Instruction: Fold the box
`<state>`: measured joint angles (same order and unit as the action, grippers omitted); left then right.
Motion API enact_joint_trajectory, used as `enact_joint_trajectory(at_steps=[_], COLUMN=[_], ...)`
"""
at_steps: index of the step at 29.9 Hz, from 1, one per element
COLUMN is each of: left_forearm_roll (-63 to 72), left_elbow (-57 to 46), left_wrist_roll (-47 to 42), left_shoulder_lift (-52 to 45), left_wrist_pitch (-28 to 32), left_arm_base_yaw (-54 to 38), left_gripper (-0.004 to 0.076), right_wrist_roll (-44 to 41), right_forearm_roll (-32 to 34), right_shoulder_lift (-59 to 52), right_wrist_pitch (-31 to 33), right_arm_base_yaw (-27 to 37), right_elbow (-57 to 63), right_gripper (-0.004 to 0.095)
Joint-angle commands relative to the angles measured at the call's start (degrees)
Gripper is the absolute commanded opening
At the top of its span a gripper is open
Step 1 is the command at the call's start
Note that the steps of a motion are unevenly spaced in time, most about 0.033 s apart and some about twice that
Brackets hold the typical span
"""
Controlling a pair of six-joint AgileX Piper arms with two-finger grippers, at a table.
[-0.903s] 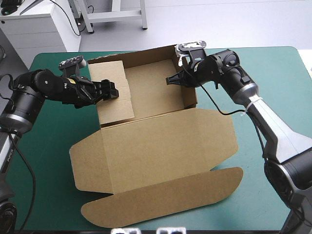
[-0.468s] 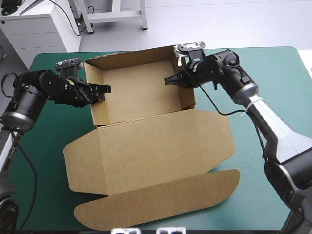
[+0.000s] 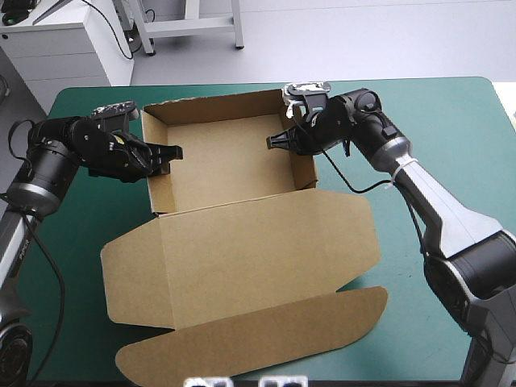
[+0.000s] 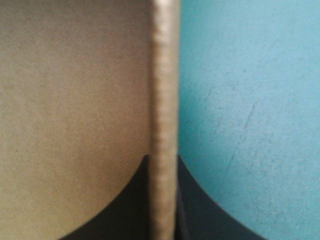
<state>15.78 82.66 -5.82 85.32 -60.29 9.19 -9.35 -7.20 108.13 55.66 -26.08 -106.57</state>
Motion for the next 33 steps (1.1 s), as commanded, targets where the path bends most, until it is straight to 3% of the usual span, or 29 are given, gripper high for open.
enact_joint_trajectory(at_steps=[1,7,12,19,25,33], left_forearm_roll=[5.63,5.96,4.22,-11.25,-33.89,-35.39], left_elbow=[1.77,1.77,4.16,6.44,6.44,6.44], left_wrist_roll=[1.00,1.00,1.76,-3.70,-10.07,-11.38], left_shoulder_lift=[-2.26,-2.26,-2.26,-2.26,-1.79,-0.52], left_wrist_pitch=[1.70,-1.31,-2.26,-2.63,-3.15,-0.63], left_arm_base_yaw=[0.36,0.36,0.36,3.78,12.64,14.47], left_gripper=[-0.0008,-0.0008,-0.0008,-0.0008,-0.0008,-0.0008], right_wrist_roll=[0.49,-0.65,-1.10,-2.26,-2.39,-2.15], right_forearm_roll=[-2.04,3.23,3.55,5.38,3.07,2.23], right_shoulder_lift=[-2.13,-2.14,-2.10,-0.86,0.88,0.97], right_wrist_pitch=[-2.83,-2.92,-2.64,0.02,1.37,1.77], right_arm_base_yaw=[-0.38,-0.38,-0.38,-0.38,-0.51,-0.89], right_elbow=[-2.02,-2.02,-2.02,-2.02,-2.02,-2.02], right_gripper=[-0.0016,-0.0016,-0.0016,-0.0016,-0.0016,-0.0016])
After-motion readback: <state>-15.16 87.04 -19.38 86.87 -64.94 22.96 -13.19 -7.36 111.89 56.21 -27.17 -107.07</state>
